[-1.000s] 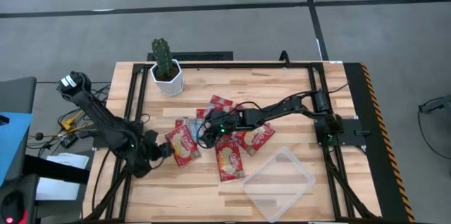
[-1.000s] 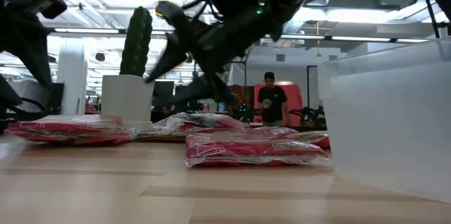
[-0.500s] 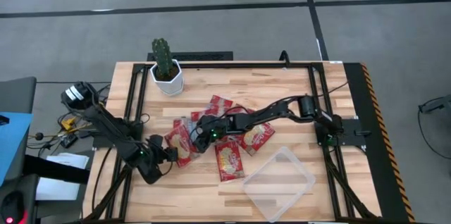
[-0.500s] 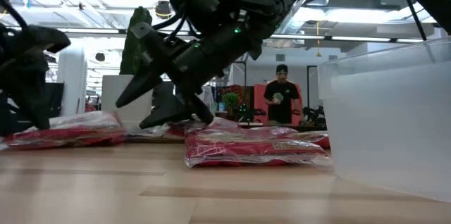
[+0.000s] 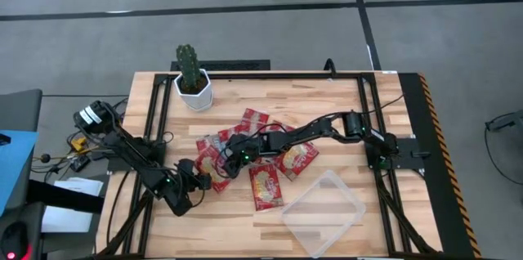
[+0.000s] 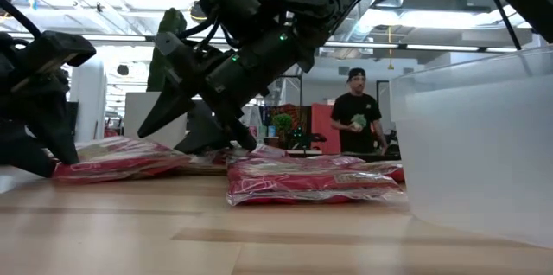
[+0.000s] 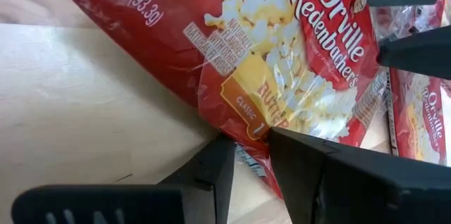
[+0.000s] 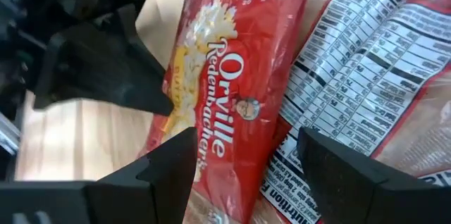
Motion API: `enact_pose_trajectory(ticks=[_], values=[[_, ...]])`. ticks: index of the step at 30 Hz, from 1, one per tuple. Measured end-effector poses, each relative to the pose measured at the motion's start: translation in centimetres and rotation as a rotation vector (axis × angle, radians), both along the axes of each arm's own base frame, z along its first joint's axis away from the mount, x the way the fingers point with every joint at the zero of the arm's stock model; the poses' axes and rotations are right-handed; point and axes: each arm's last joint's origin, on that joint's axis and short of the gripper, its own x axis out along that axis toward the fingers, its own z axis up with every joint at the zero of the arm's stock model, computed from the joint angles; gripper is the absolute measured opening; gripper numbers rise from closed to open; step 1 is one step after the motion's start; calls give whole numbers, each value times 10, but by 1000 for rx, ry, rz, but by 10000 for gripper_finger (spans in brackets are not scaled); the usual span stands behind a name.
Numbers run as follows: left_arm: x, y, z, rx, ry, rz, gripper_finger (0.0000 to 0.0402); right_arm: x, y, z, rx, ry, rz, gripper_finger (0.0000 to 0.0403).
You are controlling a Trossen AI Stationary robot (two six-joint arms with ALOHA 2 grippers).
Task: Sort popcorn bags into baskets
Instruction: Put the red popcorn bag into the transparent container
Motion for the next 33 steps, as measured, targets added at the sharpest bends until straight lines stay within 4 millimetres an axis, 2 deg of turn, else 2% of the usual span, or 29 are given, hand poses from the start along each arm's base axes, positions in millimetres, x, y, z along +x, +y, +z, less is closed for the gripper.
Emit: enact_pose_trajectory(ticks=[4,11,16,20,27,30,33], values=[[2,3,0,10,-7,23,86,0,4,0,-77,-12,85,271],[9,10,0,42,-3,22,86,-3,27,-1,-117,-8,167,270],[15,14,1,49,-16,30,86,-3,28,-2,-128,-6,168,257],[20,15,3,60,-42,21,86,-4,23,-3,-126,13,160,198],[24,16,4,62,-67,17,86,-5,18,-2,-98,32,167,30],[26,15,5,44,-92,30,86,-7,14,6,-92,37,166,21],[31,11,11,40,-129,22,86,-11,11,25,-95,25,158,26]])
